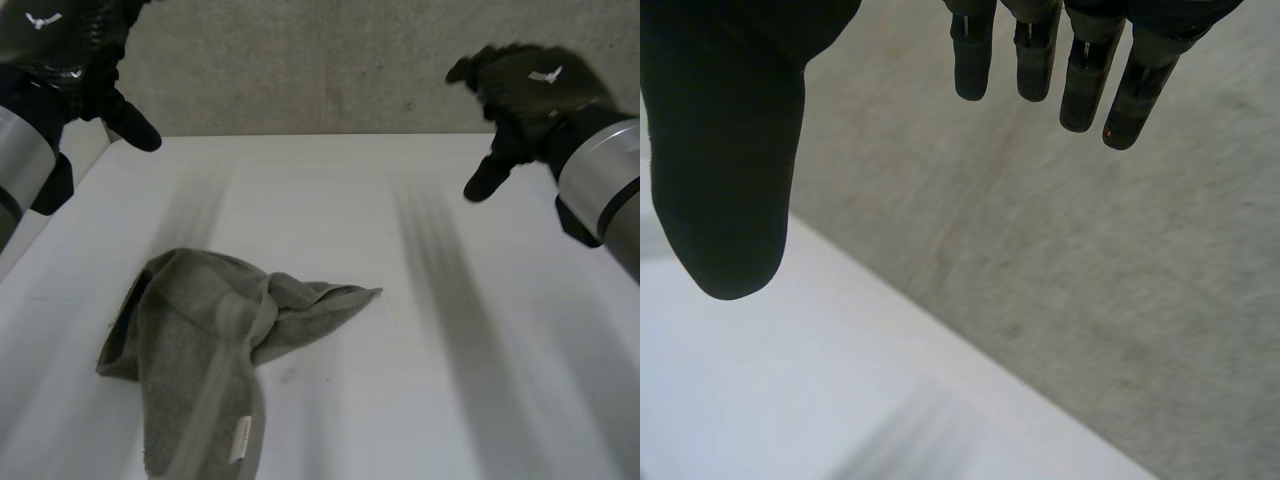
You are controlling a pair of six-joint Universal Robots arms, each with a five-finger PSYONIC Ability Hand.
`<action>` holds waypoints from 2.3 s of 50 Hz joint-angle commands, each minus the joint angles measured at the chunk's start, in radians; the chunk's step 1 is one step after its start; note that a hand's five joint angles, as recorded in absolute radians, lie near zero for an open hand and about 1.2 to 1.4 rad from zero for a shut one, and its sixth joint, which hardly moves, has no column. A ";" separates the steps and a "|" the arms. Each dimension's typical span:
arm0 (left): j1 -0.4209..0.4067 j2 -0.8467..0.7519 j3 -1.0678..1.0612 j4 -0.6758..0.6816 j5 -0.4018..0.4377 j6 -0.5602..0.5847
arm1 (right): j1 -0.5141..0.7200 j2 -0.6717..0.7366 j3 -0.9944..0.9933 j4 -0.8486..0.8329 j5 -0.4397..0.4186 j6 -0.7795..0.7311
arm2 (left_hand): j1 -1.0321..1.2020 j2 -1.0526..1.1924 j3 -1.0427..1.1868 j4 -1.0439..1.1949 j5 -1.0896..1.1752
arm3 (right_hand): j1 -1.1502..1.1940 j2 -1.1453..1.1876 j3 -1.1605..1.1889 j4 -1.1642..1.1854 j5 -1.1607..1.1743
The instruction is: Fold the laundry
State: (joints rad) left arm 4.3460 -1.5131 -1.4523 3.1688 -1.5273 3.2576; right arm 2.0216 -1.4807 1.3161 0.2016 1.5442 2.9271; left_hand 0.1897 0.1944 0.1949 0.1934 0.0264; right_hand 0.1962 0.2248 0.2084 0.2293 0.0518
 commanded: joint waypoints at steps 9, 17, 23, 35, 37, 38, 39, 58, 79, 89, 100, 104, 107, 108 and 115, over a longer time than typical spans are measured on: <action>0.041 -0.255 0.043 -0.115 0.001 0.140 | 0.017 0.206 -0.012 0.062 -0.154 -0.082 | 0.162 0.157 0.157 0.158 0.151 | -0.022 -0.050 -0.034 -0.055 -0.052; 0.204 -0.335 0.026 -0.115 0.006 0.162 | 0.120 0.329 -0.017 -0.005 -0.329 -0.155 | 0.141 0.137 0.136 0.138 0.130 | -0.022 -0.050 -0.034 -0.055 -0.052; 0.335 -0.369 -0.025 -0.107 0.064 0.162 | 0.256 0.390 0.014 -0.172 -0.348 -0.210 | 0.138 0.134 0.133 0.135 0.127 | -0.022 -0.050 -0.034 -0.055 -0.052; 0.451 -0.331 -0.195 -0.060 0.193 0.162 | 0.382 0.600 -0.006 -0.359 -0.316 -0.457 | 0.115 0.110 0.110 0.111 0.104 | 0.237 0.208 0.225 0.204 0.207; 0.455 -0.317 -0.206 -0.052 0.193 0.162 | 0.385 0.628 -0.023 -0.376 -0.290 -0.494 | 0.109 0.104 0.104 0.105 0.098 | 0.453 0.425 0.441 0.420 0.423; 0.455 -0.317 -0.206 -0.052 0.193 0.162 | 0.385 0.628 -0.023 -0.376 -0.289 -0.494 | 0.109 0.104 0.104 0.105 0.098 | 0.455 0.427 0.443 0.422 0.425; 0.457 -0.305 -0.215 -0.044 0.193 0.162 | 0.387 0.649 -0.049 -0.395 -0.258 -0.525 | 0.106 0.101 0.101 0.102 0.095 | 0.769 0.741 0.757 0.736 0.739; 0.420 -0.256 -0.276 -0.023 0.196 0.162 | 0.119 0.352 -0.114 -0.314 -0.033 -0.164 | 0.050 0.046 0.045 0.046 0.039 | 1.200 1.171 1.188 1.167 1.170; 0.227 -0.256 -0.316 0.028 0.193 0.162 | -0.141 0.395 -0.011 -0.205 0.059 -0.221 | 0.059 0.054 0.054 0.055 0.048 | -0.022 -0.050 -0.034 -0.055 -0.052; 0.130 -0.254 -0.295 0.043 0.182 0.137 | -0.118 0.200 0.199 -0.183 0.002 -0.244 | 0.071 0.066 0.066 0.067 0.060 | -0.022 -0.050 -0.034 -0.055 -0.052; 0.032 -0.150 -0.292 0.014 0.154 -0.008 | -0.078 0.154 0.328 -0.168 -0.015 -0.279 | 0.074 0.069 0.069 0.070 0.062 | -0.022 -0.050 -0.034 -0.055 -0.052; 0.014 -0.122 -0.273 0.011 0.133 -0.030 | -0.080 0.154 0.333 -0.168 -0.016 -0.279 | 0.100 0.095 0.095 0.096 0.089 | -0.022 -0.050 -0.034 -0.055 -0.052; -0.022 -0.127 -0.235 0.010 0.104 -0.038 | -0.080 0.158 0.334 -0.168 -0.016 -0.278 | 0.130 0.125 0.124 0.126 0.118 | -0.022 -0.050 -0.034 -0.055 -0.052; -0.037 -0.133 -0.215 0.010 0.086 -0.038 | -0.078 0.160 0.334 -0.168 -0.016 -0.278 | 0.167 0.163 0.162 0.164 0.156 | -0.022 -0.050 -0.034 -0.055 -0.052; -0.094 -0.295 -0.092 -0.007 0.016 -0.036 | -0.050 0.169 0.334 -0.171 -0.015 -0.278 | 0.241 0.236 0.236 0.237 0.230 | -0.022 -0.050 -0.034 -0.055 -0.052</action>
State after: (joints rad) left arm 4.2967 -1.6797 -1.6406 3.1763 -1.4628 3.2171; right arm 1.9490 -1.3191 1.6526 0.0334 1.5277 2.6487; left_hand 0.3469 0.3476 0.3479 0.3478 0.1739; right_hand 0.2039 0.2227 0.2066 0.2282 0.0529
